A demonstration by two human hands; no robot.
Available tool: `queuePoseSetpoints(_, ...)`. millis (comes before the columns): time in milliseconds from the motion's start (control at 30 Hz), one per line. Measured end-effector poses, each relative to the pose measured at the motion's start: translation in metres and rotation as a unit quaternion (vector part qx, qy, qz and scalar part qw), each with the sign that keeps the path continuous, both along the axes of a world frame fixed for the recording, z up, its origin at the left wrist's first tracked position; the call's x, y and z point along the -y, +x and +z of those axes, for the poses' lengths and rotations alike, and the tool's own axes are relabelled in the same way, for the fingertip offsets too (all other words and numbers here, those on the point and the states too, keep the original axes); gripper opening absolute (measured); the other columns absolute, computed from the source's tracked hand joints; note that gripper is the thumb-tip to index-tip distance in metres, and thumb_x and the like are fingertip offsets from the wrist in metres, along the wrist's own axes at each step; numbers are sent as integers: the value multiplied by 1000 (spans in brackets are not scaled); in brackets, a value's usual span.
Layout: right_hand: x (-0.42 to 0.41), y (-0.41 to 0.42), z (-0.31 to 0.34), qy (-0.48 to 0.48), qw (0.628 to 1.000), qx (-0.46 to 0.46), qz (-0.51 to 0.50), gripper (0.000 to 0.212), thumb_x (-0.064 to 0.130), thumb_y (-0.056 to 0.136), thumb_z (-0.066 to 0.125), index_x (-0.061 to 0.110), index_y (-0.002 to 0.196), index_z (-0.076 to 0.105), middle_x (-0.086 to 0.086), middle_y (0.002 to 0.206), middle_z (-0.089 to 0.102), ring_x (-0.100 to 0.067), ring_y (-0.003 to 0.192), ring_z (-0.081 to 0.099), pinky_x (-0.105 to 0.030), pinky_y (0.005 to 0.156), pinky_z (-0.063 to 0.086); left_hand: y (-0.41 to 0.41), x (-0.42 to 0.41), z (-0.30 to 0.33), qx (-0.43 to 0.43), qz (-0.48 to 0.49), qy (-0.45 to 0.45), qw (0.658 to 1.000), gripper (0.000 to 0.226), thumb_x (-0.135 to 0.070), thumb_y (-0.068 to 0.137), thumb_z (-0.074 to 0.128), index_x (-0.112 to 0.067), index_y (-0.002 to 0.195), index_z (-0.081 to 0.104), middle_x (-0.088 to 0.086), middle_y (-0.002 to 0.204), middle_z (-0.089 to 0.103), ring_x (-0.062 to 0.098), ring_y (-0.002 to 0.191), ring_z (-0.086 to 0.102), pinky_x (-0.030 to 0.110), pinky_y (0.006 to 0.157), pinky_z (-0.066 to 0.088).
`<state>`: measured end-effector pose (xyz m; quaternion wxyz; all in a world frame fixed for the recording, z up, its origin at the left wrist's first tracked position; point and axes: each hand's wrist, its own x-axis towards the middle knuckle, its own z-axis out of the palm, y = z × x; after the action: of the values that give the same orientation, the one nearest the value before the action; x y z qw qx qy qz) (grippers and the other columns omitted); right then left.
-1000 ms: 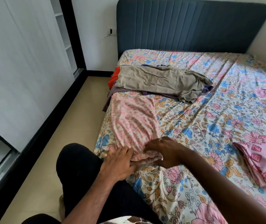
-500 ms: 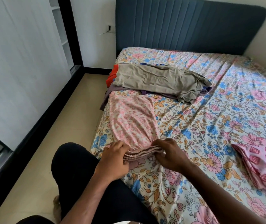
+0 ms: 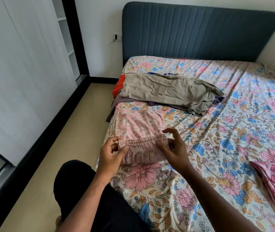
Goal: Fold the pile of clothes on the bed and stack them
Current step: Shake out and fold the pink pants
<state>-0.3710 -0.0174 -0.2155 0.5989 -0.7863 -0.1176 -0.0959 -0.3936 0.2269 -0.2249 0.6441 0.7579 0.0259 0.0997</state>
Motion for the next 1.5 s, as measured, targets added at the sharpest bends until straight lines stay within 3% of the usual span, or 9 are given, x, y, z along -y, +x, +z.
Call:
queuePoseSetpoints(100, -5, 24, -19, -31, 990, -120, -69, 54, 53, 83, 72, 37, 124, 40, -13, 97, 74, -29, 80, 76, -53, 69, 63, 25, 8, -6, -84, 78, -21, 993, 37, -42, 87, 73, -17, 111, 60, -2, 88, 68, 13, 74, 65, 28, 64, 55)
queuePoseSetpoints(200, -10, 27, -46, -101, 981, -106, -127, 44, 48, 93, 66, 36, 127, 40, -6, 82, 71, -17, 60, 70, -46, 60, 63, 35, 17, -24, -137, 114, 17, 984, 42, -50, 89, 68, -10, 103, 63, -2, 91, 67, 15, 80, 65, 23, 62, 47)
queuePoseSetpoints(467, -23, 18, -46, -181, 973, 8, -142, 25, 33, 103, 56, 38, 127, 49, 9, 68, 58, -4, 45, 47, -15, 44, 32, 45, 48, -28, 17, 161, 126, 979, 32, -23, 100, 60, -4, 126, 59, -2, 108, 65, -7, 80, 56, 1, 62, 42)
queuePoseSetpoints(633, -18, 28, -48, -272, 944, -18, -188, 34, 42, 104, 54, 29, 134, 45, -3, 116, 71, -16, 82, 68, -31, 63, 53, 62, 34, -43, -23, 162, 220, 962, 31, -30, 103, 53, -8, 125, 58, 4, 104, 72, 7, 76, 59, 12, 51, 36)
queuePoseSetpoints(867, -20, 31, -52, -315, 927, -55, -197, 31, 27, 104, 50, 24, 135, 43, -4, 119, 58, -16, 78, 59, -37, 61, 55, 69, 21, -56, -52, 127, 256, 957, 32, -34, 106, 43, -11, 120, 61, -1, 92, 68, 13, 73, 59, 20, 50, 33)
queuePoseSetpoints(1000, -16, 27, -53, -258, 946, -58, -189, 28, 20, 103, 53, 21, 130, 46, -3, 121, 56, -14, 89, 59, -26, 63, 46, 64, 12, -53, -29, 79, 209, 974, 27, -28, 104, 50, -13, 126, 59, 2, 100, 71, 7, 74, 60, 17, 55, 42)
queuePoseSetpoints(1133, 4, 20, -42, -187, 976, -63, -86, 41, 30, 96, 67, 23, 132, 48, -1, 135, 50, -17, 113, 57, -42, 87, 59, 52, 6, -43, 40, 80, 199, 976, 26, -26, 95, 66, -14, 117, 57, 0, 100, 63, 13, 84, 63, 15, 63, 44)
queuePoseSetpoints(1300, 39, 3, -43, -380, 923, -17, 57, 58, 62, 83, 69, 44, 135, 50, 17, 164, 20, -10, 144, 28, -52, 119, 21, 28, -13, -39, 90, -78, 323, 939, 23, -44, 77, 72, -22, 84, 70, -2, 97, 66, 21, 98, 64, 39, 100, 49)
queuePoseSetpoints(1500, 49, 6, -40, -431, 902, 17, 23, 49, 47, 91, 67, 39, 137, 53, 14, 164, 26, -16, 141, 42, -52, 119, 27, 20, -21, -36, 22, -104, 443, 890, 60, -31, 75, 85, -32, 130, 63, -10, 132, 56, 10, 123, 54, 43, 112, 42)
